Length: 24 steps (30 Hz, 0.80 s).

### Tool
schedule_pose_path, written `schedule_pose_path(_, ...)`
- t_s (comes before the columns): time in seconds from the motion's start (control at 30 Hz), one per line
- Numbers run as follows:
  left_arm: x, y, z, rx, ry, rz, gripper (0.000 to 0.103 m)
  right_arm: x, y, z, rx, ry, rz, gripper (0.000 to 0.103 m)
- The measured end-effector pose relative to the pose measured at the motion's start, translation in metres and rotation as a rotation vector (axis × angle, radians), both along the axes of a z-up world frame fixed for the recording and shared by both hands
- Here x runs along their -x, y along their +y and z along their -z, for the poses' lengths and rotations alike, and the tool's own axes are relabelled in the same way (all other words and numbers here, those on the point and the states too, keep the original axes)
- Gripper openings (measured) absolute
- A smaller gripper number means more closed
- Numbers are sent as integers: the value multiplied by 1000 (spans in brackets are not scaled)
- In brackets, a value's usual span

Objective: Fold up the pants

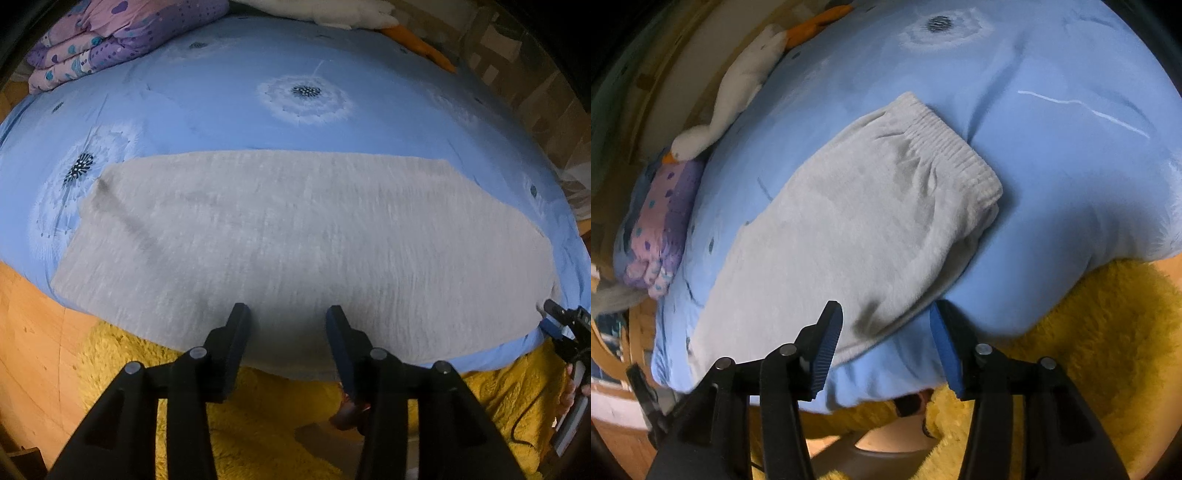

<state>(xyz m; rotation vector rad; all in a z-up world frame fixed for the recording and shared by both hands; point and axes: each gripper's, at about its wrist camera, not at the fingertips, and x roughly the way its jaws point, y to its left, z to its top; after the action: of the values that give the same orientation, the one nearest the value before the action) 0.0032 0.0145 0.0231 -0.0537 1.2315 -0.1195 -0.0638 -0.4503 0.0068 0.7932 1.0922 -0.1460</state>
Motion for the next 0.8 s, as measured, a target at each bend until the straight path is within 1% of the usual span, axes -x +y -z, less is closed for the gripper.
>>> schedule_pose_path(0.23, 0, 4, 0, 31, 1, -10, 46, -6, -13, 13, -48, -76, 132, 49)
schedule_pose_path(0.37, -1, 3, 1, 27, 3, -8, 46, -5, -13, 8, -34, -100, 165, 48)
schedule_pose_path(0.5, -1, 2, 0, 16, 4, -3, 47, -1, -16, 1, 26, -131, 202, 48)
schedule_pose_path(0.6, -4, -1, 3, 13, 1, -1, 50, -5, -22, 6, 10, -108, 207, 48)
schedule_pose_path(0.67, -4, -2, 4, 13, -1, 0, 52, -11, -18, 9, 44, -78, 177, 48)
schedule_pose_path(0.7, -4, -3, 5, 11, -3, 3, 53, -16, -13, 8, 79, -57, 150, 49)
schedule_pose_path(0.8, -3, -5, 6, 6, -6, 9, 57, -21, -6, 6, 129, -41, 119, 50)
